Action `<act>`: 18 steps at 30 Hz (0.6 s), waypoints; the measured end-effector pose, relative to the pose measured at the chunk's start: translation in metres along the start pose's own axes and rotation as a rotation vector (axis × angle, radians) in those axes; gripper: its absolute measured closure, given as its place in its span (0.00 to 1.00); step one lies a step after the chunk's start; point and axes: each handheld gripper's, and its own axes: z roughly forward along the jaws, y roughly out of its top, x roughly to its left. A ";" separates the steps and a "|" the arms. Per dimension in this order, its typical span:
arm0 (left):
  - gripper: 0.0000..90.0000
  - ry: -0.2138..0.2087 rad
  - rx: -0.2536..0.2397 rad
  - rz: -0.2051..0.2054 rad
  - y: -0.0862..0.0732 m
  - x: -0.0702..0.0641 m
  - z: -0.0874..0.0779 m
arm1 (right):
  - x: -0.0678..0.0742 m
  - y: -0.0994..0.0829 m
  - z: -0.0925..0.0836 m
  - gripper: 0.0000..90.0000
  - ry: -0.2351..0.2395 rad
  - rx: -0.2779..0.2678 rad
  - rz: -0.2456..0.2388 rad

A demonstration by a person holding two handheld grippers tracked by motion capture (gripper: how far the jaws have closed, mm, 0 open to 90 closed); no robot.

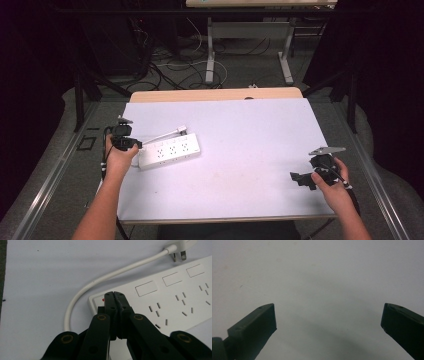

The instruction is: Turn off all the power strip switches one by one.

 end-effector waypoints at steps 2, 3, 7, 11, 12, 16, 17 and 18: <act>1.00 0.004 0.004 0.007 -0.001 0.000 0.002 | 0.000 0.000 0.000 0.00 0.000 -0.002 -0.002; 1.00 0.011 0.007 0.005 -0.001 -0.001 0.003 | 0.000 0.000 0.000 0.00 -0.006 -0.004 -0.001; 1.00 0.012 0.008 0.002 -0.002 -0.001 0.007 | 0.000 0.000 0.001 0.00 -0.006 0.000 -0.003; 1.00 0.012 0.016 -0.005 -0.002 0.000 0.010 | -0.001 -0.001 0.001 0.00 -0.007 0.002 -0.004; 1.00 0.007 0.024 -0.001 -0.002 0.000 0.010 | -0.001 -0.001 0.001 0.00 -0.006 0.003 -0.004; 1.00 0.015 0.008 -0.010 -0.004 0.001 0.015 | -0.001 -0.001 0.001 0.00 -0.008 0.002 -0.005; 1.00 0.008 0.010 -0.017 -0.004 0.002 0.014 | -0.001 -0.001 0.001 0.00 -0.008 0.002 -0.004; 1.00 0.010 0.004 -0.017 -0.004 0.002 0.015 | -0.001 -0.001 0.001 0.00 -0.003 0.002 0.000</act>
